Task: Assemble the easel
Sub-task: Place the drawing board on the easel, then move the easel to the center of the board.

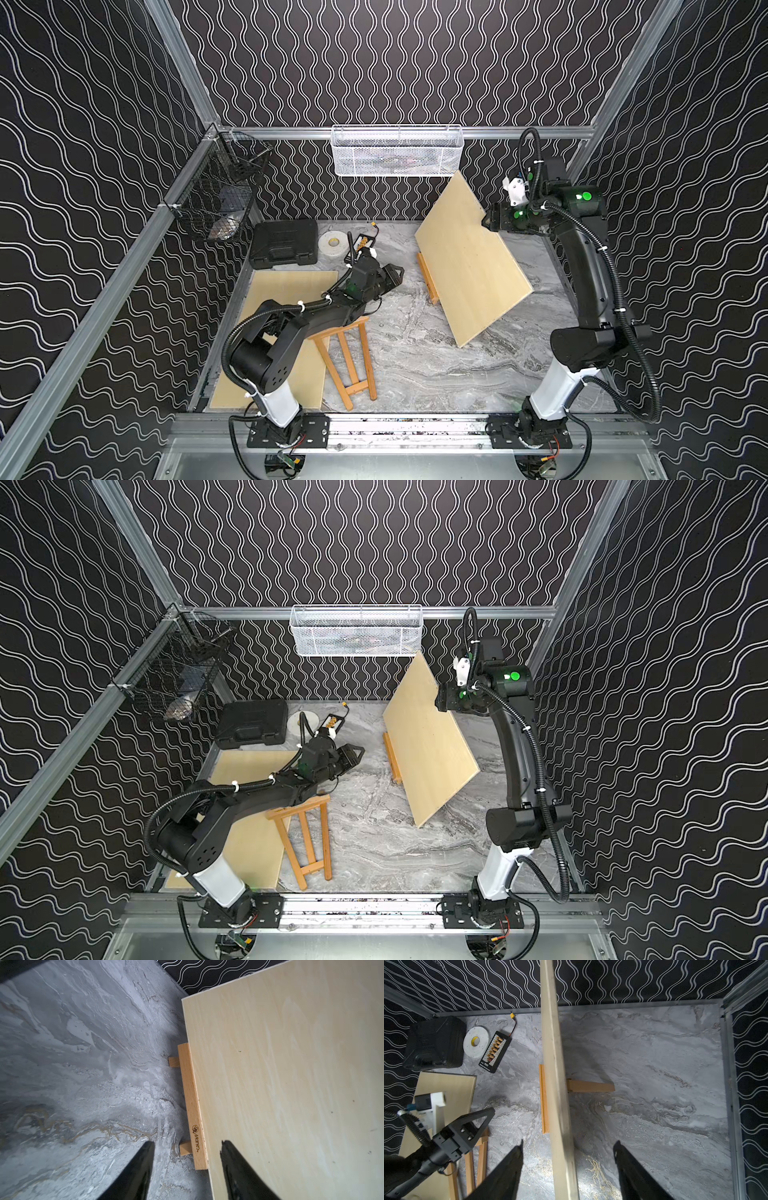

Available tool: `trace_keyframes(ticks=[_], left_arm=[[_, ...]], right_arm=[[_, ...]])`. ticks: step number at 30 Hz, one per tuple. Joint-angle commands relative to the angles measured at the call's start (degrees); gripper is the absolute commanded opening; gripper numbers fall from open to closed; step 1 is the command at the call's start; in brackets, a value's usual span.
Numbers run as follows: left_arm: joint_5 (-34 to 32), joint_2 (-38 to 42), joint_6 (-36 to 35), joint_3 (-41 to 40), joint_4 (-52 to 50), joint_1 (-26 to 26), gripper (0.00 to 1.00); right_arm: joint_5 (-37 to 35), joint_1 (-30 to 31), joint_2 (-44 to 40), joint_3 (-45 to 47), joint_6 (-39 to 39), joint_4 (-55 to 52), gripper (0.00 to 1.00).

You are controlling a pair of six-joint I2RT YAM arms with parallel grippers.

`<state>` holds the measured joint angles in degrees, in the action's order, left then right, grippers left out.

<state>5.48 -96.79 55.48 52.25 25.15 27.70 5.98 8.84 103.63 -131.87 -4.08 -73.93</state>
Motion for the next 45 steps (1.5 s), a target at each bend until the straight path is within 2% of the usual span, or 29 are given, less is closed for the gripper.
trace_keyframes(ticks=[1, 6, 13, 15, 17, 23, 29, 34, 37, 45], left_arm=[[-1.57, 2.22, -3.87, 1.19, -3.75, -0.08, 0.59], [-0.91, 6.01, -9.17, 2.24, -10.60, -0.10, 0.60], [-5.56, 15.50, -19.17, 0.77, -28.43, 0.02, 0.64], [-6.89, 18.43, -20.85, -0.39, -32.68, -0.02, 0.65], [-7.78, 21.03, -21.71, -1.37, -37.49, -0.02, 0.66], [-10.52, 28.46, -21.60, -6.37, -47.61, 0.85, 0.66], [-13.09, 35.27, -18.13, -12.73, -52.69, 3.55, 0.67], [-12.56, 36.47, -15.43, -16.20, -50.83, 7.37, 0.66], [-15.56, 34.63, -15.47, -15.26, -52.78, 9.73, 0.66], [-8.97, 32.29, -13.27, -19.16, -46.86, 10.68, 0.64]], right_arm=[[-4.67, 1.28, -1.67, -1.96, -2.12, -0.01, 0.75], [-13.09, 10.22, -4.95, -0.13, -4.37, 2.22, 0.85], [-17.44, 24.76, -13.28, 22.94, -10.04, 14.34, 0.89], [-13.79, 26.86, -15.83, 29.57, -11.29, 19.31, 0.89], [-13.06, 29.47, -18.55, 36.56, -13.64, 24.96, 0.90], [-9.67, 35.54, -23.48, 51.55, -14.18, 34.94, 0.93], [-5.56, 39.42, -25.85, 62.96, -15.06, 43.69, 0.97], [-2.51, 40.11, -26.78, 69.49, -15.81, 48.14, 1.00], [-2.92, 40.11, -26.47, 71.40, -16.40, 48.44, 1.00], [-5.35, 40.11, -28.25, 74.92, -19.02, 49.41, 1.00]])
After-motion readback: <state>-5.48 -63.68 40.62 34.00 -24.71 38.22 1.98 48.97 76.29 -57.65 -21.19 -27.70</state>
